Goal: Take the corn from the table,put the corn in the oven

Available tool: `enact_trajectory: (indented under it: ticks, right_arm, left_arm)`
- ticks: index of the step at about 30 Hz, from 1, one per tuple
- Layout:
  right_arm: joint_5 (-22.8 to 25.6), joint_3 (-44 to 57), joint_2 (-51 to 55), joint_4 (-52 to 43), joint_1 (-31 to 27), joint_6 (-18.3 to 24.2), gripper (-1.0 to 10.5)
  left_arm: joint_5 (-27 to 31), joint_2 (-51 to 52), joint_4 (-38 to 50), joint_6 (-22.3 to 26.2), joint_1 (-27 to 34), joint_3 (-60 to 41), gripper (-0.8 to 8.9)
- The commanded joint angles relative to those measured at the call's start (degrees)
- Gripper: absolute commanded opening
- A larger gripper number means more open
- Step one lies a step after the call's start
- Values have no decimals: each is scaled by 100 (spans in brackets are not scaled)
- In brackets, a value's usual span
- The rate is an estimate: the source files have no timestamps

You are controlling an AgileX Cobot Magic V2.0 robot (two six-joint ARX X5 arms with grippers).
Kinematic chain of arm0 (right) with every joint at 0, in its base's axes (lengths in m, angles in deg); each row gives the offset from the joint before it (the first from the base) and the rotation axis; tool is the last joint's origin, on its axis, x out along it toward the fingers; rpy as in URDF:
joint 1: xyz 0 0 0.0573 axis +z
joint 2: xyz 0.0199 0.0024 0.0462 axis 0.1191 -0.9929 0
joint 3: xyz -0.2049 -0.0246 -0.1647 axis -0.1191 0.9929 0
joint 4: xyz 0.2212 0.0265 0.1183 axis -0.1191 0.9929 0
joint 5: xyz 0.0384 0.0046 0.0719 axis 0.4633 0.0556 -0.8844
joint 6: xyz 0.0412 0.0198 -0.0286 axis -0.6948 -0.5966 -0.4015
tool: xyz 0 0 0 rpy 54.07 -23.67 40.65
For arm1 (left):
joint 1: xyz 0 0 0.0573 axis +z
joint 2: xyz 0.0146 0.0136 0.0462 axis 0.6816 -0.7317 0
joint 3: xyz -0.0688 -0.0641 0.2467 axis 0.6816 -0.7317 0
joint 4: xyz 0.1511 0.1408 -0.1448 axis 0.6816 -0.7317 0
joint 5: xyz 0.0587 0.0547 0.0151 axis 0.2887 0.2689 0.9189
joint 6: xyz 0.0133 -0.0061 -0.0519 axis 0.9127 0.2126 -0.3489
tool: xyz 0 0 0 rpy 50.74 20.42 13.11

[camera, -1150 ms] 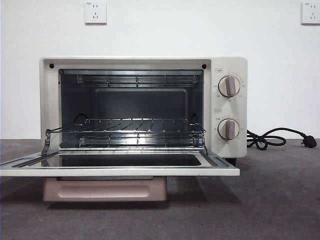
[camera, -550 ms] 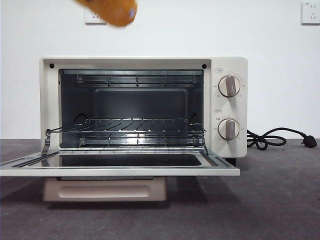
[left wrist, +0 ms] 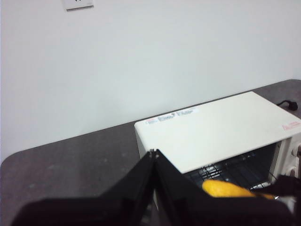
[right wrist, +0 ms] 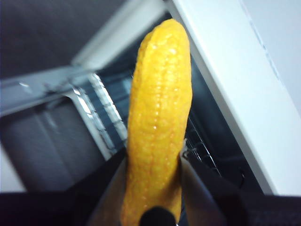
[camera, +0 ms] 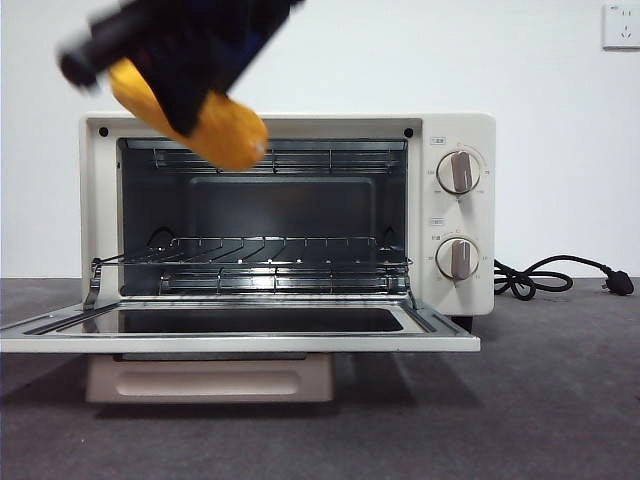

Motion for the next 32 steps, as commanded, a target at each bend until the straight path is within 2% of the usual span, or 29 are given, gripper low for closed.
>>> enact_trajectory:
  ticks: [1, 8, 20, 24, 32]
  right_arm:
    - [35, 2, -195, -131, -175, 153, -12]
    - [37, 2, -553, -302, -603, 164, -12]
    - [144, 2, -715, -573, -925, 197, 12]
    - [122, 2, -726, -529, -1023, 195, 136]
    - [-11, 2, -726, -466, -1067, 190, 137]
  left_arm:
    - [28, 13, -66, 70, -13, 17, -7]
    - [42, 13, -74, 157, -13, 20, -7]
    - [42, 13, -72, 175, -13, 20, -7]
    - [39, 13, -74, 175, -13, 20, -7]
    - [39, 13, -214, 175, -13, 20, -7]
